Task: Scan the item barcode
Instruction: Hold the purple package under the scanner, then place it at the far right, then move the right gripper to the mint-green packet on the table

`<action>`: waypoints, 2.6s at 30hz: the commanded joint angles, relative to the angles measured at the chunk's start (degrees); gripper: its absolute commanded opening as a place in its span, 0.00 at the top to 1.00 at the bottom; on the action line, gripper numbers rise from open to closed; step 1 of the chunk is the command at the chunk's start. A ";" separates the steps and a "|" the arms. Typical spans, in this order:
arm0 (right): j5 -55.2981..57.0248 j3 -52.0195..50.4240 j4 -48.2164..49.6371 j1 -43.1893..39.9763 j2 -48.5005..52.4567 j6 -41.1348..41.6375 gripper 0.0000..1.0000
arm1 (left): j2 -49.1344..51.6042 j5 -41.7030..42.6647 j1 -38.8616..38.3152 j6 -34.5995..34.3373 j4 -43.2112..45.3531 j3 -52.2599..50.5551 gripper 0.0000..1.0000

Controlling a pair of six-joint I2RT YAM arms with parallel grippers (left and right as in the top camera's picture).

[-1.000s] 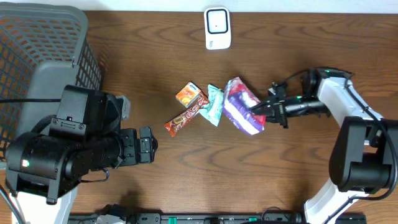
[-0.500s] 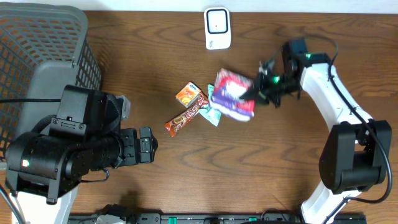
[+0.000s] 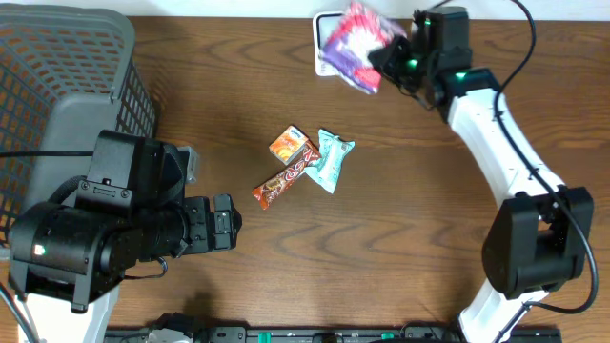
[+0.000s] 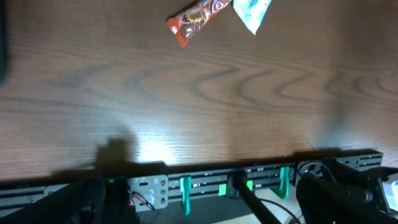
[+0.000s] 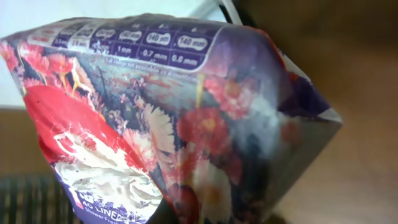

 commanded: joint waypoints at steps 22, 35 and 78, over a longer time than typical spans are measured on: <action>13.62 4.42 23.80 5.20 14.19 9.09 0.99 | 0.00 -0.39 0.22 0.13 -1.07 0.39 0.02; 16.81 17.09 -10.21 -10.40 8.96 -6.75 0.99 | 0.00 -0.37 0.22 0.13 -1.07 0.39 0.02; -16.46 4.37 -24.61 -48.98 -15.58 -14.47 0.01 | 0.00 -0.39 0.22 0.13 -1.07 0.39 0.02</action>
